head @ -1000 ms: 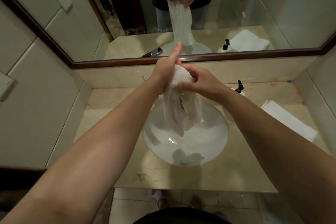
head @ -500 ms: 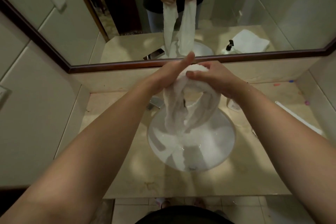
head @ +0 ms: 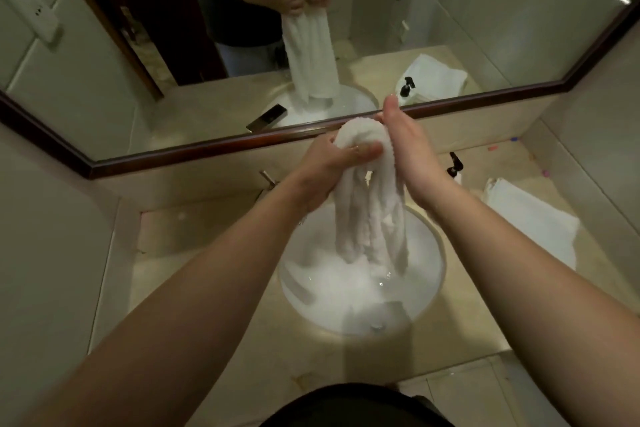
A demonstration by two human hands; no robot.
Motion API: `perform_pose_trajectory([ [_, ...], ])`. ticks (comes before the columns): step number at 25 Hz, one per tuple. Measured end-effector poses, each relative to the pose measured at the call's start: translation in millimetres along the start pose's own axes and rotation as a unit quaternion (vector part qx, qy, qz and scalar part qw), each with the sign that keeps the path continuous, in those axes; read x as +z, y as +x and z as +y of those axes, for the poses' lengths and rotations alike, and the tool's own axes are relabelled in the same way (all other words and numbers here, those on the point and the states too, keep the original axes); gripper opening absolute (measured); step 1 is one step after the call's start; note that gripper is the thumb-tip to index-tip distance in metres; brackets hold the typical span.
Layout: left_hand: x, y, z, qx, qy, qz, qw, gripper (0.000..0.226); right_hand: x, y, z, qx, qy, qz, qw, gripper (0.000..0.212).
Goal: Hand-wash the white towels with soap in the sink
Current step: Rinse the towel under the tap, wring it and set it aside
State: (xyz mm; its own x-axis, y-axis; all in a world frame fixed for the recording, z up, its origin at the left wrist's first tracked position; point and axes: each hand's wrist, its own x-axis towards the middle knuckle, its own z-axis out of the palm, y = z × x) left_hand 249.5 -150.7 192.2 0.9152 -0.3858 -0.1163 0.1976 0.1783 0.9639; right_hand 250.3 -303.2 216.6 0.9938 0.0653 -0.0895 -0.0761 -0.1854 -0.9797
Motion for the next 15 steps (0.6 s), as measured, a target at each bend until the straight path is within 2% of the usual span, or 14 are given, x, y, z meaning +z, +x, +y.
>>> perform_pose_trajectory([
  [3, -4, 7, 1, 0.005, -0.037, 0.033, 0.999, 0.068, 10, -10, 21, -0.062, -0.042, 0.002, 0.997, 0.076],
  [7, -20, 9, -3, 0.005, 0.025, 0.045, 0.999, 0.063, 22, -6, 24, -0.048, 0.019, 0.079, 0.996, 0.036],
  [9, -28, 6, -6, 0.004, 0.072, 0.011, 0.997, 0.063, 23, -7, 19, -0.048, 0.032, 0.098, 0.993, 0.030],
  [11, -31, 1, -8, 0.006, 0.074, -0.008, 0.997, 0.069, 25, -9, 16, -0.046, 0.033, 0.096, 0.994, 0.039],
  [14, -21, -5, -4, 0.032, -0.021, 0.044, 0.998, 0.071, 35, -8, 14, -0.029, 0.069, 0.114, 0.991, 0.073],
  [15, -17, -4, -4, 0.038, -0.045, 0.057, 0.997, 0.072, 39, -8, 17, -0.017, 0.090, 0.128, 0.988, 0.077],
])
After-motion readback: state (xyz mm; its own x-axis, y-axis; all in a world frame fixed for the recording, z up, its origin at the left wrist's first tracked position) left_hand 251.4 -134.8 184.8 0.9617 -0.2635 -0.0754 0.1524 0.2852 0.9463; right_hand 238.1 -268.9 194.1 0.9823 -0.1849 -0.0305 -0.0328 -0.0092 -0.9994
